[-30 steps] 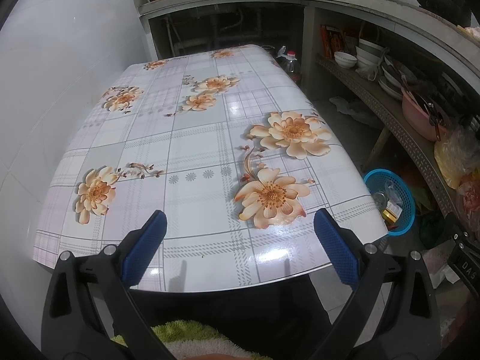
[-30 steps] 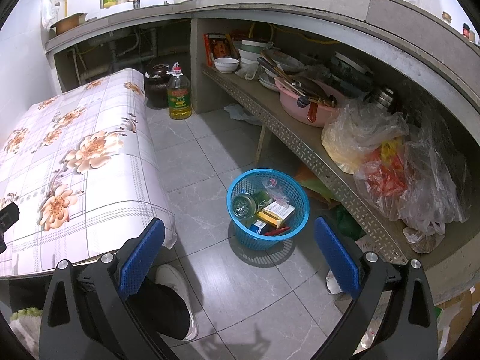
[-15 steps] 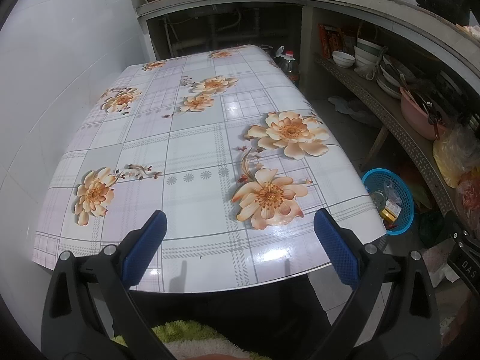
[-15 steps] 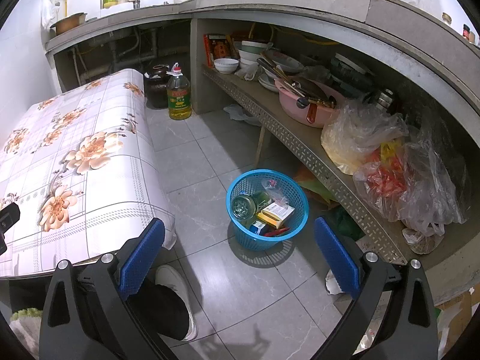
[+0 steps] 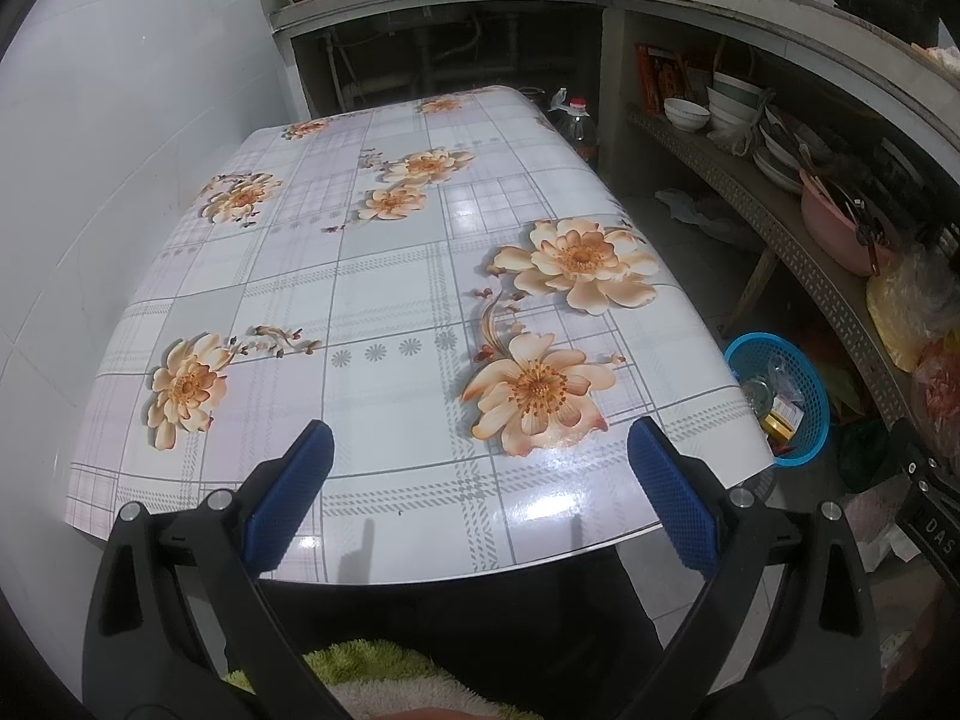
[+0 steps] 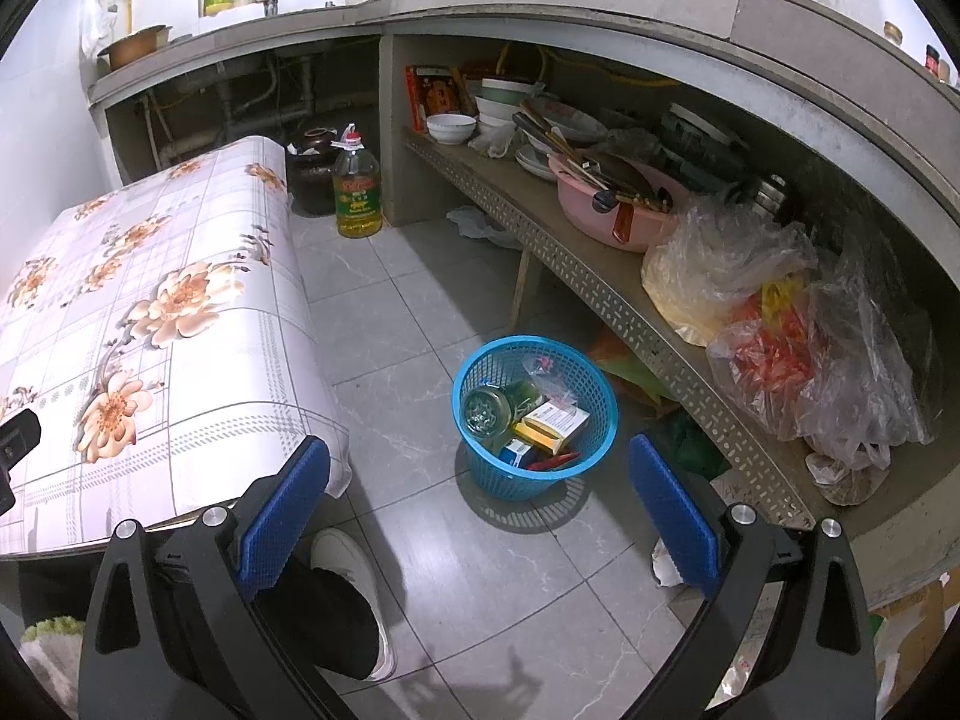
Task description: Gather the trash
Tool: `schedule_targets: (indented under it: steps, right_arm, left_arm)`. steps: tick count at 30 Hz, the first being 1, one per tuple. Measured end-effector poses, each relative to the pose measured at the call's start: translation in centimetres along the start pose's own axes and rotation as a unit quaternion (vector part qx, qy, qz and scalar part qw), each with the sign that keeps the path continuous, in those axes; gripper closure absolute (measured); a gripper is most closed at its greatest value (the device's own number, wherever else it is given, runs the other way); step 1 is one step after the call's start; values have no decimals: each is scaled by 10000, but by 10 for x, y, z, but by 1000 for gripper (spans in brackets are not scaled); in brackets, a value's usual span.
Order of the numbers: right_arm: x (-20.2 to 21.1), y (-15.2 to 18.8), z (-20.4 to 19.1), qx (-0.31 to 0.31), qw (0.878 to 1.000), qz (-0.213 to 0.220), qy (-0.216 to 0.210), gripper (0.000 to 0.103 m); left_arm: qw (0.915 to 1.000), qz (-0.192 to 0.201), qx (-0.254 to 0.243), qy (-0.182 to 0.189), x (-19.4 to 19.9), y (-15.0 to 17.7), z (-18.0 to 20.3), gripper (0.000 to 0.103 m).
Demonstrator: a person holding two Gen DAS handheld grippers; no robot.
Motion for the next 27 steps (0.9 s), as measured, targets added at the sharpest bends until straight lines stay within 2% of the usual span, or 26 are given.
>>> schedule_targets:
  steps: [27]
  right_arm:
    - [-1, 0, -2, 11, 10000, -2, -7, 6]
  left_arm:
    - [9999, -96, -86, 24, -7, 3, -1, 9]
Point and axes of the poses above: each gripper's, at about its wrist camera, not at the fingertips, and x roughly against the way its jaws point, z to its right, y to its underside, the point moved 5 cm from there along -x, roughly the way its jaws point, and after that the axes turned 14 degrees about x, right-handed, at the moved point
